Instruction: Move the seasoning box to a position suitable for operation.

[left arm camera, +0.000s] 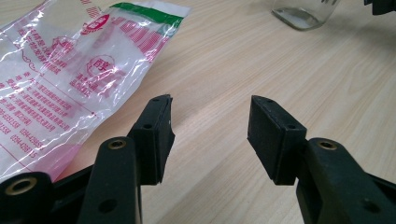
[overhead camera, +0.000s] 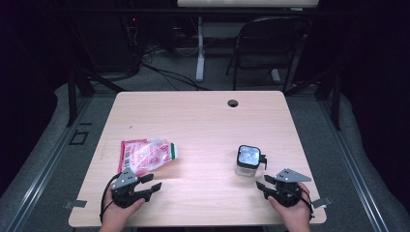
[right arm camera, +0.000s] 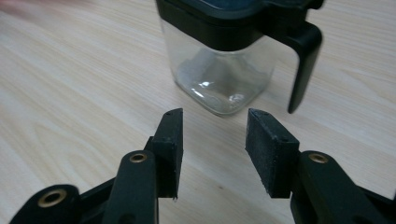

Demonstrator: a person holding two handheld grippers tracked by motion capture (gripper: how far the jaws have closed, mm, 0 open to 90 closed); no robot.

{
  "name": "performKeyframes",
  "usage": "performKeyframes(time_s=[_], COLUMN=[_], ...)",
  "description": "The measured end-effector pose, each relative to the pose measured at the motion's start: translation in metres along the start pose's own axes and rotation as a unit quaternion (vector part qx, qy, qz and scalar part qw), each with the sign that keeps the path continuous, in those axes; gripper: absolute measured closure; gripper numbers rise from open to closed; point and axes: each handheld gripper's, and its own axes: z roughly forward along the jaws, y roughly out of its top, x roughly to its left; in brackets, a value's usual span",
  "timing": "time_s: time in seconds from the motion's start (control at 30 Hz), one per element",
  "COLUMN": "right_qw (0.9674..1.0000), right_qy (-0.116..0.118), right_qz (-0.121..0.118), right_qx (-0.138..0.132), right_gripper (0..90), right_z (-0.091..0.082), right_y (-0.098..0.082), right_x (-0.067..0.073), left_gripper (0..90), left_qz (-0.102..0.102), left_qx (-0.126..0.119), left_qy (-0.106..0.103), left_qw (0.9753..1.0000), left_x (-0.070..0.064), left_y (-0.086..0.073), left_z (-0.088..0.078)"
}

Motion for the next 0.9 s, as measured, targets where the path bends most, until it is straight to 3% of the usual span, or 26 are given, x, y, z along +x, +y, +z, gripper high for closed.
performKeyframes(time_s=[0.27,0.7,0.9], right_qw=[0.9997,0.9976,0.9971], right_qy=[-0.024,-0.066,-0.065], right_qz=[0.008,0.015,0.037], right_qx=[-0.005,0.013,0.009], right_gripper=[56.7,58.9,62.3], right_z=[0.005,0.024,0.032], right_y=[0.004,0.015,0.020], right_x=[-0.009,-0.020,-0.030], left_gripper=[51.0,54.2,54.5], left_qz=[0.018,0.011,0.014], left_qx=[-0.001,-0.011,-0.009], left_qy=[0.005,0.020,0.025], left_qw=[0.9998,0.9997,0.9995], left_x=[-0.003,-0.005,-0.007], left_y=[-0.002,-0.009,-0.012], left_z=[-0.004,-0.024,-0.030])
